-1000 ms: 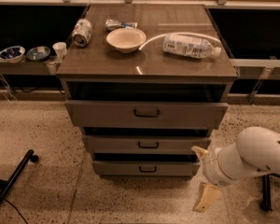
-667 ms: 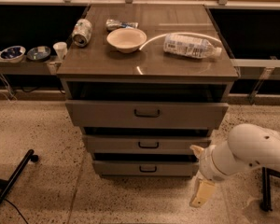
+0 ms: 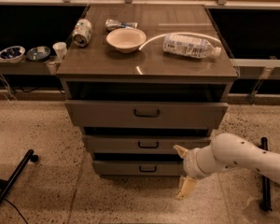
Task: Open middle drawer
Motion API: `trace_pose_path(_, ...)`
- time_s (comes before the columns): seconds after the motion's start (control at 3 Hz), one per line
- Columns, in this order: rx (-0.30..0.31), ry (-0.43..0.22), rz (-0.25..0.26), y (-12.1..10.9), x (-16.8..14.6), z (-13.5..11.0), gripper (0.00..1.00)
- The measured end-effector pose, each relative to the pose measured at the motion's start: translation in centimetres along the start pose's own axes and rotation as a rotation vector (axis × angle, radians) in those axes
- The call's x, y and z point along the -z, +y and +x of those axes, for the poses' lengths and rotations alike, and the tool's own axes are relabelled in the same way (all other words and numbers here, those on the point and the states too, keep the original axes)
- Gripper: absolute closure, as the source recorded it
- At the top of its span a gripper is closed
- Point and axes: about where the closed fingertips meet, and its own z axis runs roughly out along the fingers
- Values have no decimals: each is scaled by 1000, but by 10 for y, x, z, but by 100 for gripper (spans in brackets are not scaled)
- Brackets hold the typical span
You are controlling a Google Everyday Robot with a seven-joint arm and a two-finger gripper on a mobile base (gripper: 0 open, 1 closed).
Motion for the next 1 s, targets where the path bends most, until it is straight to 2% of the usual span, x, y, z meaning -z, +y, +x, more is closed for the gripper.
trace_pose_path(0.33,40,-21,-27,9,-23,8,0)
trace_pose_path(0.67,69,-13,-47,-6,-34,9,0)
trace_pose_path(1.0,114,1,-1,-32,-48,14,0)
